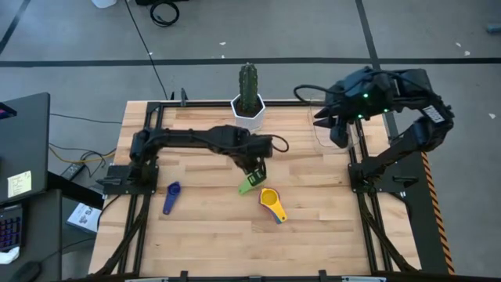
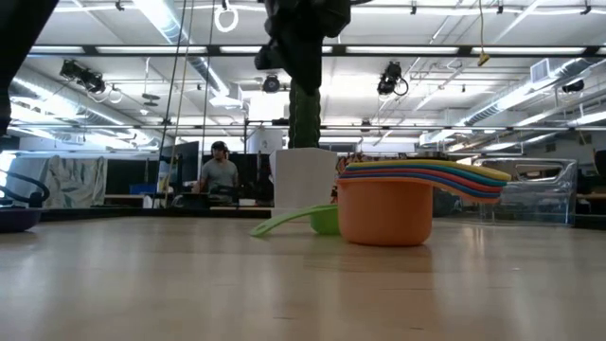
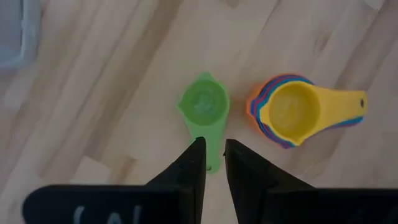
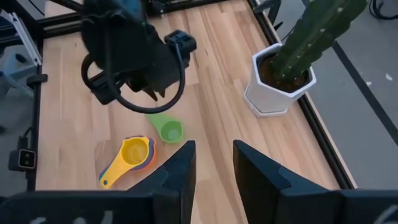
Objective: Nest measuring cups in basket
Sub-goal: Stack the green measuring cup on top of the yellow measuring cups
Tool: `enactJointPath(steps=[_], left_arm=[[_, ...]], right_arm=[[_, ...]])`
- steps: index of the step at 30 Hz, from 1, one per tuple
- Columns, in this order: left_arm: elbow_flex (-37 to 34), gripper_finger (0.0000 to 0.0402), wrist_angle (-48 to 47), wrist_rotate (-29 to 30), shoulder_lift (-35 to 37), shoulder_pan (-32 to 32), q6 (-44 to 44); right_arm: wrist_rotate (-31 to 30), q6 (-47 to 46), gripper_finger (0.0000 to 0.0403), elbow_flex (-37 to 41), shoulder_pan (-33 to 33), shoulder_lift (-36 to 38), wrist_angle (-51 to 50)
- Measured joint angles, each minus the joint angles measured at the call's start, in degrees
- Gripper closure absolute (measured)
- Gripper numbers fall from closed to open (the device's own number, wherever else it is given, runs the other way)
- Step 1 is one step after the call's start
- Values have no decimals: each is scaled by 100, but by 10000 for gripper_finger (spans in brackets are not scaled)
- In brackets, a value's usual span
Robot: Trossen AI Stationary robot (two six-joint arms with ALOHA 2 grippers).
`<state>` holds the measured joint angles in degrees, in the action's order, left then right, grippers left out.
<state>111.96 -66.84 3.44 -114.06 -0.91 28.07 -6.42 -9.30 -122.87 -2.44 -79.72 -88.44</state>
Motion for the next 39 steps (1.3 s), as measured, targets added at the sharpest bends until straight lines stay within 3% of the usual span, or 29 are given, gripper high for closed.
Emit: enactJointPath(steps=[15,24,39], left_arm=[[9,336,12,-760,-56,204,-1844],[4,336,444,-298,-687,228,-2727],[0,336,583,-247,-1522,366,-3026]], right_arm=[[2,242,292,4,0,178,-39],[2,306,292,6,0,176,-47],[2,459,292,4,0,174,-55]])
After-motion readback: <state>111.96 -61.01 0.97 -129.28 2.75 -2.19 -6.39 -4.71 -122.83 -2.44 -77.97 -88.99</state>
